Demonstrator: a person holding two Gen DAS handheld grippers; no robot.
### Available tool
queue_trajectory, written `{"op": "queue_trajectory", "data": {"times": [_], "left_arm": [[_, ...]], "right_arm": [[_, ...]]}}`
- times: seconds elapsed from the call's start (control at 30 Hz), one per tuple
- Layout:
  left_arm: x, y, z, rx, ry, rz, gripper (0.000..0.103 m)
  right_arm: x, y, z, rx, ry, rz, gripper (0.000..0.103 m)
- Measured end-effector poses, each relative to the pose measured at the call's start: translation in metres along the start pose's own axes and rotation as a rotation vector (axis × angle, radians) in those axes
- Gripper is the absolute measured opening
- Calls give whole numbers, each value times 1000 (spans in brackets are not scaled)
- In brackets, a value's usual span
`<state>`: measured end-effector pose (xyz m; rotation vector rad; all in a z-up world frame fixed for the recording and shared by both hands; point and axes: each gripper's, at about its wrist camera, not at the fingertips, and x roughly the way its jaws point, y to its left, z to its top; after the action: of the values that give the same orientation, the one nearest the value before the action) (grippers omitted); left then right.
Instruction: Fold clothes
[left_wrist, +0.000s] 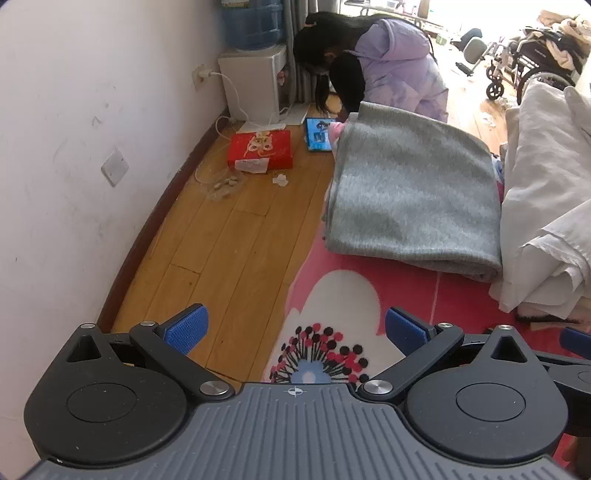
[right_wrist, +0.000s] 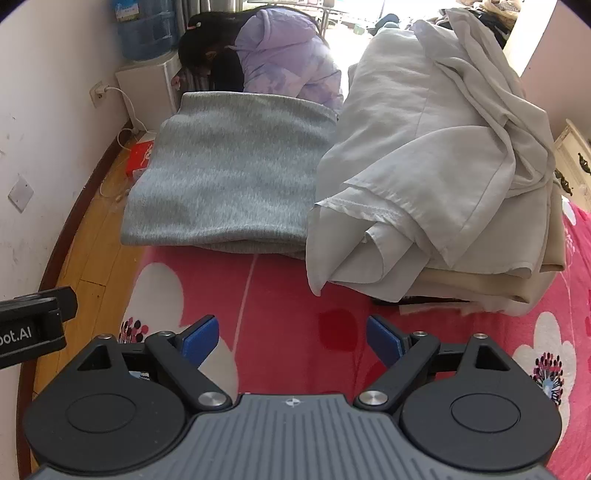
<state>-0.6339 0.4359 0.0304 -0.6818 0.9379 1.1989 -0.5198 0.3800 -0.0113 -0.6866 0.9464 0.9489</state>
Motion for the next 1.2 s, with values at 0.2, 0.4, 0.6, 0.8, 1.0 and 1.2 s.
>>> {"op": "queue_trajectory", "data": {"times": [0.2, 0.4, 0.6, 0.8, 1.0, 1.2], "left_arm": [[0, -1, 1, 9, -4, 4, 103], [0, -2, 0, 18, -9, 6, 103], [1, -2, 0, 25, -8, 5, 103], [1, -3, -2, 32, -6, 4, 103], [3, -1, -2, 29, -5, -1, 103], [6, 12, 6, -1, -60, -72, 103]], "right_arm": [[0, -1, 0, 6, 2, -5, 90], [0, -1, -2, 0, 6, -5, 90], [1, -1, -2, -6, 9, -5, 91], [2, -1, -2, -7, 11, -9, 91], [2, 0, -2, -6, 3, -12, 91], [-4, -4, -4, -21, -141, 32, 91]]}}
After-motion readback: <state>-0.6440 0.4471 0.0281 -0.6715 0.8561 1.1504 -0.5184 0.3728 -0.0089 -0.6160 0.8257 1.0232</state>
